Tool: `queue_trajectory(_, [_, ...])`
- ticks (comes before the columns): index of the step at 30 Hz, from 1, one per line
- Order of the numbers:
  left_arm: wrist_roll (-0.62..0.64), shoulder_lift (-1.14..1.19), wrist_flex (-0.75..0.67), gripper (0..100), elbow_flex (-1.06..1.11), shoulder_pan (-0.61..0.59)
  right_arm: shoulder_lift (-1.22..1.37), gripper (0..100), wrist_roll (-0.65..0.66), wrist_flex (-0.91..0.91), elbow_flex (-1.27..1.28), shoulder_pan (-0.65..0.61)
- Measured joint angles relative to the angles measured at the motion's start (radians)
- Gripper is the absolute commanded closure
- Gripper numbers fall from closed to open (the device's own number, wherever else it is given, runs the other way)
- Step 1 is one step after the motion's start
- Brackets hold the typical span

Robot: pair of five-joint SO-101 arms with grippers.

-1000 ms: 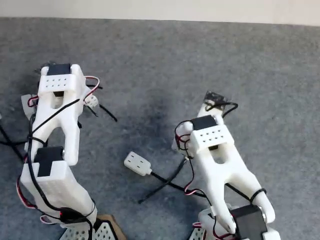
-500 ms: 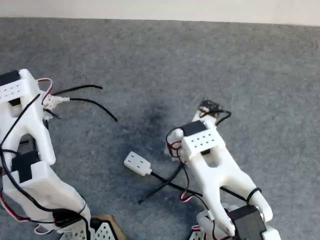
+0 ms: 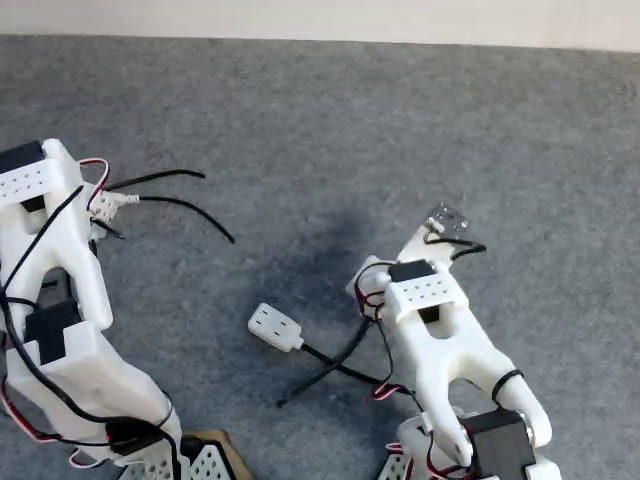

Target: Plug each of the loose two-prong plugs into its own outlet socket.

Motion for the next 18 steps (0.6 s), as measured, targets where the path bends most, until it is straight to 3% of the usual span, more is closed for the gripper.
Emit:
queue_trajectory(9, [0.0,0.0,0.0,77,0.0,0.0,0.041,78.6,-0.094,-0.018,0.0,0.002])
queue_trajectory(18, [0.017,0.0,0.0,77,0.0,0.0,0.118,78.6,-0.106,-0.018,-0.015,-0.002])
